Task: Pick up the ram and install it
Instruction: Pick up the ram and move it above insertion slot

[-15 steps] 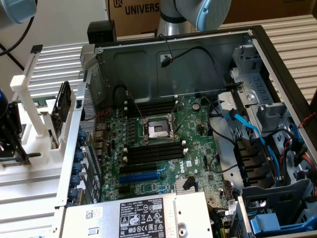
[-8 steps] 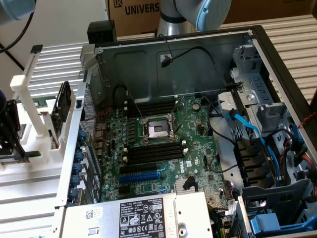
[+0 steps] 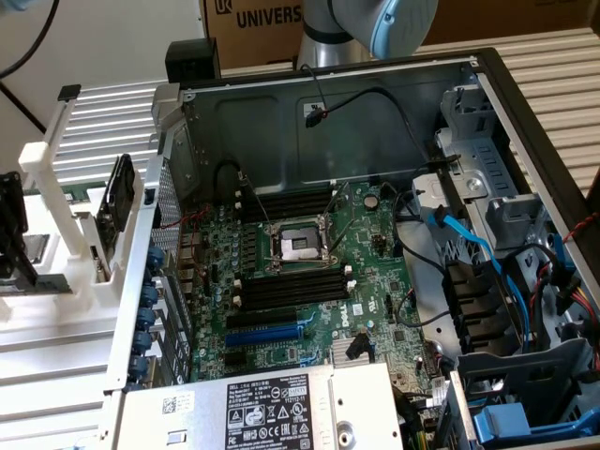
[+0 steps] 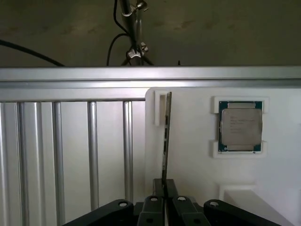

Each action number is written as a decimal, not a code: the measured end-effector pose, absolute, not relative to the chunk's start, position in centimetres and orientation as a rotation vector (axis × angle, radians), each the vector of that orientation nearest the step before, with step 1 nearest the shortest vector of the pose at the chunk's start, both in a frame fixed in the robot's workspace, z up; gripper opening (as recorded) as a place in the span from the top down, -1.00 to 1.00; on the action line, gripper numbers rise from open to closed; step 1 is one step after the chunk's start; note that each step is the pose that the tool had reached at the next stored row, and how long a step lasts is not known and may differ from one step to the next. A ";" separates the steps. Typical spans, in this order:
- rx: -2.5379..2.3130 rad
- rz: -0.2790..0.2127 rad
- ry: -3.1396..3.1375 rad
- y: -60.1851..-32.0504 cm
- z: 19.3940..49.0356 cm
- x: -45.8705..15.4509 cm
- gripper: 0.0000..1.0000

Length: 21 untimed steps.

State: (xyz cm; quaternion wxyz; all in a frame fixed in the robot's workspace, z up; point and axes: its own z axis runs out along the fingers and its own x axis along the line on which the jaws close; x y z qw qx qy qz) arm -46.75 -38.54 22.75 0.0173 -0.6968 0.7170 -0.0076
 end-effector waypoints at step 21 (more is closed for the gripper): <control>-2.188 -0.078 2.250 -38.5 27.7 -47.4 0.73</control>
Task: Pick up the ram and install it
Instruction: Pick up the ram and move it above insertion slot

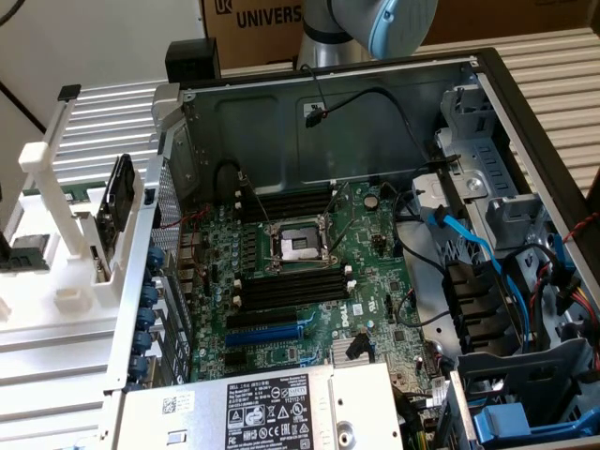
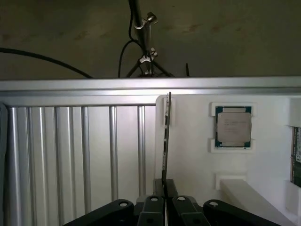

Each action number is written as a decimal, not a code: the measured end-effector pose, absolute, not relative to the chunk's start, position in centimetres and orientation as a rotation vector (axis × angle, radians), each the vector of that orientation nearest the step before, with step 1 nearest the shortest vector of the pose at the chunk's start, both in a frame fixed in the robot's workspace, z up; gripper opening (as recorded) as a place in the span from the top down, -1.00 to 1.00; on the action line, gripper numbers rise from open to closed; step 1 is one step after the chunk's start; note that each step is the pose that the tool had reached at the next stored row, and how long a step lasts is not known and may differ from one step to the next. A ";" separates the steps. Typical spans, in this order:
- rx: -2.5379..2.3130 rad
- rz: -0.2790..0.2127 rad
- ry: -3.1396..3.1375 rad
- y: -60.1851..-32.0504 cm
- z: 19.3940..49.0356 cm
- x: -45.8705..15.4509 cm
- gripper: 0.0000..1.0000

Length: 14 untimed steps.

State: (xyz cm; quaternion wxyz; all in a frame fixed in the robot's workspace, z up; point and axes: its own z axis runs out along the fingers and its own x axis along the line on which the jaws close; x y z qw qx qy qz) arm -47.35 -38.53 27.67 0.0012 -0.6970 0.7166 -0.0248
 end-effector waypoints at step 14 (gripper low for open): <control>-2.186 -0.086 2.248 -38.5 32.0 -48.0 0.73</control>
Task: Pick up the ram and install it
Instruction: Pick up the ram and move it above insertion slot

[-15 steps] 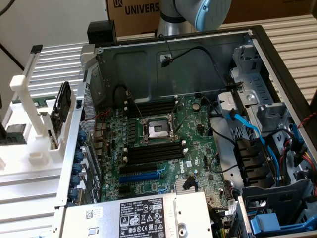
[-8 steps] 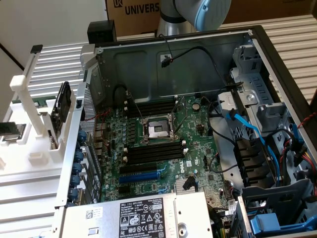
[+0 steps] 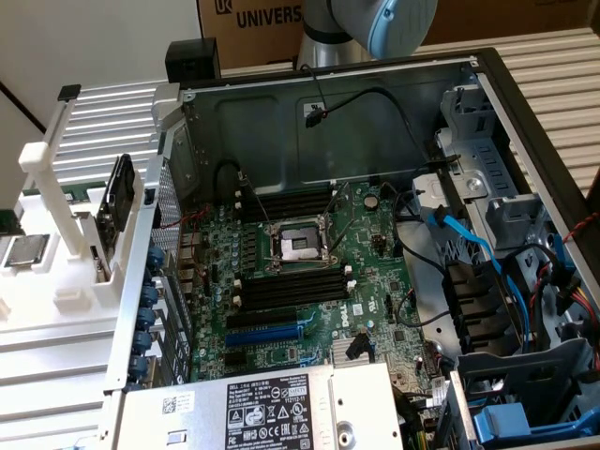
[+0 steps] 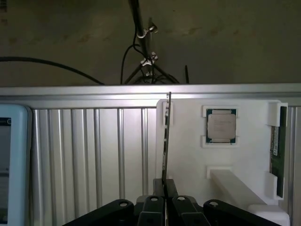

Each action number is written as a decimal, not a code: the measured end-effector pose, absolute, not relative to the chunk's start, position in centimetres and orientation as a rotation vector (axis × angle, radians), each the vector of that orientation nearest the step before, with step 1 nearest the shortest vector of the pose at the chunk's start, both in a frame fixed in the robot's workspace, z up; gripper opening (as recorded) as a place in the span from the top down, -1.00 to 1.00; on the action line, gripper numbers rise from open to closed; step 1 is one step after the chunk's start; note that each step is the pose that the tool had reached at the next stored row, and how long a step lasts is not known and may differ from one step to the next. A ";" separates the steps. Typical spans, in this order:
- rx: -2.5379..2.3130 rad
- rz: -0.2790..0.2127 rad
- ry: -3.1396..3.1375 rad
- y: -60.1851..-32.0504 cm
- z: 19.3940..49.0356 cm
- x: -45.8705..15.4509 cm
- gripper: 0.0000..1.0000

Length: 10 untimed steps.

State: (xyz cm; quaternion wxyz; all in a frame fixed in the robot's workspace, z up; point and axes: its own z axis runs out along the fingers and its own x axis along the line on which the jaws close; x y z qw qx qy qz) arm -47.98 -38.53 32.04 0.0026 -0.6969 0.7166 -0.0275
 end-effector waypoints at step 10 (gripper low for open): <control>-2.180 -0.109 2.240 -38.5 33.8 -48.0 0.73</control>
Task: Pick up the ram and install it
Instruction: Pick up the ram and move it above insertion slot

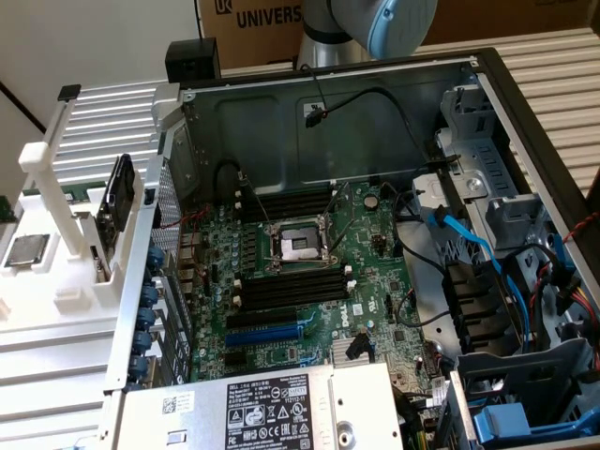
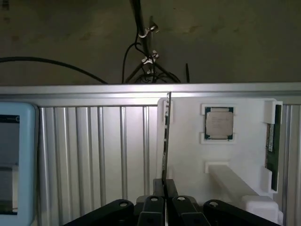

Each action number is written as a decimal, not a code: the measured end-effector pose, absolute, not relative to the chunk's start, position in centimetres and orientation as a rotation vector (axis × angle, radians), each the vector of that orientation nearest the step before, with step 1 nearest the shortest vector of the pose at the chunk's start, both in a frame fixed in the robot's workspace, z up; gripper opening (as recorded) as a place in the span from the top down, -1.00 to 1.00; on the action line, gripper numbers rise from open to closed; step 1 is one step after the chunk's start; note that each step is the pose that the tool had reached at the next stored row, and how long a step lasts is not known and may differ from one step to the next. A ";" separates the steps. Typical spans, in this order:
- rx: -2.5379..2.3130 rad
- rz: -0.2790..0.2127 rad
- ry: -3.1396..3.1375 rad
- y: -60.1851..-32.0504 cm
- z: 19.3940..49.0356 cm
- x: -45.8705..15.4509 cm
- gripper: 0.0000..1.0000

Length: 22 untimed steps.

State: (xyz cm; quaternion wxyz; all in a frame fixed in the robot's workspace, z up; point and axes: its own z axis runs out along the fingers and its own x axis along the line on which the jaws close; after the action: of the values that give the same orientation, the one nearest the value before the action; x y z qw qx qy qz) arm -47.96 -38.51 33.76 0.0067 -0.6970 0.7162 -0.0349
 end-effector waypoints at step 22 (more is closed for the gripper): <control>-2.188 -0.155 2.247 -38.5 37.8 -40.8 0.73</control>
State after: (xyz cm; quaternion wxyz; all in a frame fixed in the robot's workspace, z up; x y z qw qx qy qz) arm -40.75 -38.49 37.82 0.0006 -0.6969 0.7155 -0.0494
